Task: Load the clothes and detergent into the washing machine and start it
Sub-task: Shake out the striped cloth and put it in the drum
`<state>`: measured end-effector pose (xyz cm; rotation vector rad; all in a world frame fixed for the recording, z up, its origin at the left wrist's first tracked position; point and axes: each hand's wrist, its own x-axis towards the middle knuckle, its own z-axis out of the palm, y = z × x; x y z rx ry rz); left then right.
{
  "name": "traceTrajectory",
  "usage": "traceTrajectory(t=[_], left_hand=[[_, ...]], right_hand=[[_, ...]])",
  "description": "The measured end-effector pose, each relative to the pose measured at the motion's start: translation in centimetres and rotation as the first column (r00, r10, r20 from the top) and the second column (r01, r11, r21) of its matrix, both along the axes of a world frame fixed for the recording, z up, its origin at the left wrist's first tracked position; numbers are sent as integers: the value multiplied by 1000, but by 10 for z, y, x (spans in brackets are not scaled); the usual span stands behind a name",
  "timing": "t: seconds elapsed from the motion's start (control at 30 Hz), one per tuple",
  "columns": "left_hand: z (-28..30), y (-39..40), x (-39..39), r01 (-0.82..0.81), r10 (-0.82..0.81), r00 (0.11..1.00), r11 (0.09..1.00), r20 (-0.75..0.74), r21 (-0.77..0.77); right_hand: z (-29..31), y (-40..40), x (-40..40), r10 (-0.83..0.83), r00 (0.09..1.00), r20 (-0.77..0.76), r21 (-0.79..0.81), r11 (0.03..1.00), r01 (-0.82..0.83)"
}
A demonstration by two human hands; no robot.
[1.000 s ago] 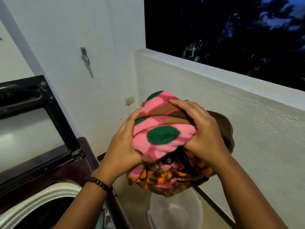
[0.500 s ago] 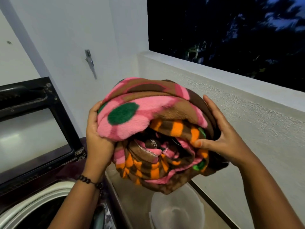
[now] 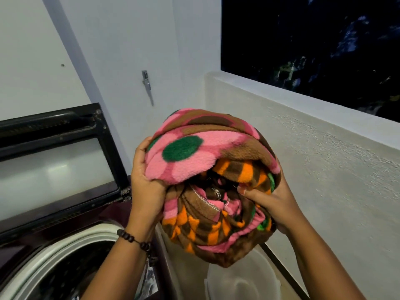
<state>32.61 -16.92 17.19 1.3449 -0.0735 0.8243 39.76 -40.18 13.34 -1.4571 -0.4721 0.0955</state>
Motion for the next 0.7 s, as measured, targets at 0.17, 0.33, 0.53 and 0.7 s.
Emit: traceTrajectory(t=[0.17, 0.33, 0.53, 0.7], left_hand=[[0, 13, -28, -129, 129, 991, 992, -25, 18], [-3, 35, -75, -316, 322, 943, 945, -77, 81], [-10, 56, -142, -507, 513, 850, 859, -121, 75], [-20, 71, -178, -567, 573, 807, 819, -142, 85]], right_hand=[[-10, 30, 3, 81, 996, -48, 42, 996, -79], [-15, 77, -7, 224, 972, -64, 84, 972, -218], [-34, 132, -41, 414, 906, -84, 89, 909, -407], [-43, 161, -67, 490, 869, -70, 85, 871, -484]])
